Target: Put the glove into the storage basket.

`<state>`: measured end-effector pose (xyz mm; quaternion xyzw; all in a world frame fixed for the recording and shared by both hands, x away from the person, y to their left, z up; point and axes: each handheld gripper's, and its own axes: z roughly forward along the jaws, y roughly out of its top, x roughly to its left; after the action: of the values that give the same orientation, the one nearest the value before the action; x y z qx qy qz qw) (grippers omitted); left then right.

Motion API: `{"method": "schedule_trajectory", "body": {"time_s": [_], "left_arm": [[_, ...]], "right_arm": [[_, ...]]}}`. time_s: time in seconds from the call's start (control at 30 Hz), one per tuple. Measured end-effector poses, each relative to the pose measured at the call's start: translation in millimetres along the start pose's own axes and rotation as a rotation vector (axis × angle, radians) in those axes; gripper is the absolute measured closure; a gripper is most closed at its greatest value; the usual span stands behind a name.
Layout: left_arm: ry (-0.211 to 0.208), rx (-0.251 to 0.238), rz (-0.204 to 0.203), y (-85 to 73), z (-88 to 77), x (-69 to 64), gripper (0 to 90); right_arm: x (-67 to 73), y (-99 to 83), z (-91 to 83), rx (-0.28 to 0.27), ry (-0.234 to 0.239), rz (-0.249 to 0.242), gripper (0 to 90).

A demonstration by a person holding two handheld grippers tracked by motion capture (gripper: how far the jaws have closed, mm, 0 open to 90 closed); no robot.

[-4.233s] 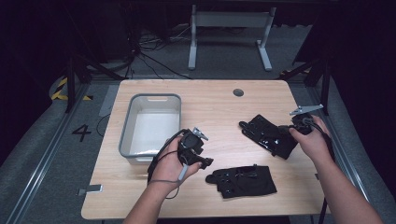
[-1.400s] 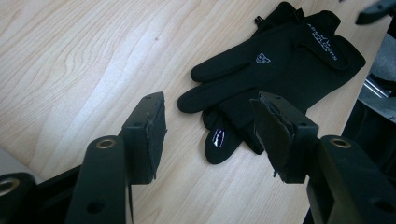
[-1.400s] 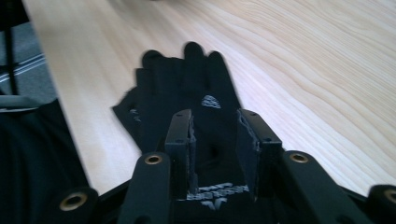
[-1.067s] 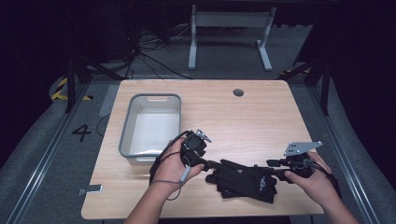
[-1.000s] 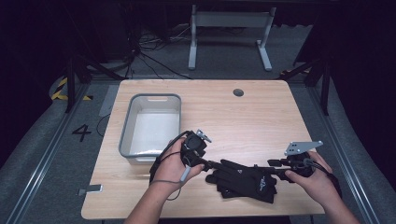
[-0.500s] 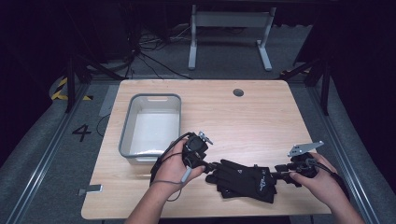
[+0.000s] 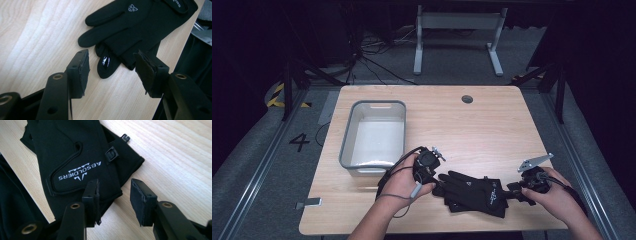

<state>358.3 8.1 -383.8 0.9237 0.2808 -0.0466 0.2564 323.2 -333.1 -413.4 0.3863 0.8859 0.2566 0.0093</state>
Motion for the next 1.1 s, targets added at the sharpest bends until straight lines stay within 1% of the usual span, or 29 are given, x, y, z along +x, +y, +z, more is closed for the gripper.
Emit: {"method": "schedule_trajectory", "body": {"time_s": [0.1,0.13,0.17,0.23,0.27,0.3,0.33,0.4,0.43,0.47,0.57,0.7,0.73,0.8,0.87,1.0,1.03,1.07,1.1], "left_arm": [[-0.005,0.017,0.000,0.1,4.3,-0.4,45.3],[-0.012,0.026,0.004,-0.1,5.0,0.3,45.2],[-0.012,0.026,0.004,-0.1,5.0,0.3,45.1],[-0.009,0.031,0.002,-0.8,5.1,2.1,44.7],[-0.010,0.036,0.001,-1.3,6.6,2.8,44.5],[-0.010,0.036,0.001,-1.3,6.6,2.8,44.5],[-0.012,0.044,0.010,-1.2,8.0,3.2,44.5],[-0.015,0.057,0.023,-0.6,11.7,1.7,44.5],[-0.019,0.064,0.027,-0.3,13.4,0.7,44.5],[-0.023,0.075,0.039,0.2,16.3,-1.0,44.6],[-0.036,0.100,0.057,1.3,22.9,-4.6,44.7],[-0.049,0.135,0.074,1.6,32.7,-8.2,45.2],[-0.051,0.156,0.083,2.0,35.4,-8.8,45.5],[-0.054,0.166,0.082,1.7,39.9,-10.0,45.6],[-0.058,0.182,0.092,2.0,47.1,-10.8,45.6],[-0.059,0.193,0.103,2.9,52.2,-12.6,45.7],[-0.057,0.195,0.108,3.2,53.0,-12.9,46.3],[-0.057,0.194,0.109,3.4,53.9,-13.5,49.4],[-0.054,0.192,0.115,3.9,54.8,-13.7,49.4]], "right_arm": [[0.8,0.1,6.8,0.024,0.004,-0.004,60.4],[1.2,0.0,12.3,0.046,0.004,-0.012,60.6],[1.2,0.0,12.3,0.046,0.004,-0.012,60.6],[2.6,-0.5,18.6,0.072,-0.010,-0.025,60.9],[4.6,-0.8,23.1,0.085,-0.021,-0.037,64.9],[4.6,-0.8,23.1,0.085,-0.021,-0.037,64.9],[6.0,-0.4,22.9,0.086,-0.022,-0.037,66.8],[8.3,0.6,21.5,0.088,-0.037,-0.057,73.4],[9.4,1.2,20.2,0.086,-0.047,-0.072,78.4],[10.0,1.6,19.3,0.086,-0.049,-0.076,82.1],[11.6,2.2,17.7,0.079,-0.058,-0.091,84.1],[11.7,2.2,17.9,0.080,-0.057,-0.089,84.5],[11.5,2.2,17.9,0.080,-0.056,-0.087,84.4],[11.5,2.2,17.9,0.080,-0.056,-0.085,84.4],[11.0,1.9,17.5,0.078,-0.052,-0.078,84.3],[10.7,1.8,17.4,0.075,-0.050,-0.079,84.2],[10.7,1.8,17.3,0.075,-0.050,-0.079,84.2],[10.7,1.9,17.2,0.076,-0.050,-0.077,84.2],[10.7,1.9,17.2,0.076,-0.050,-0.077,84.2]]}}
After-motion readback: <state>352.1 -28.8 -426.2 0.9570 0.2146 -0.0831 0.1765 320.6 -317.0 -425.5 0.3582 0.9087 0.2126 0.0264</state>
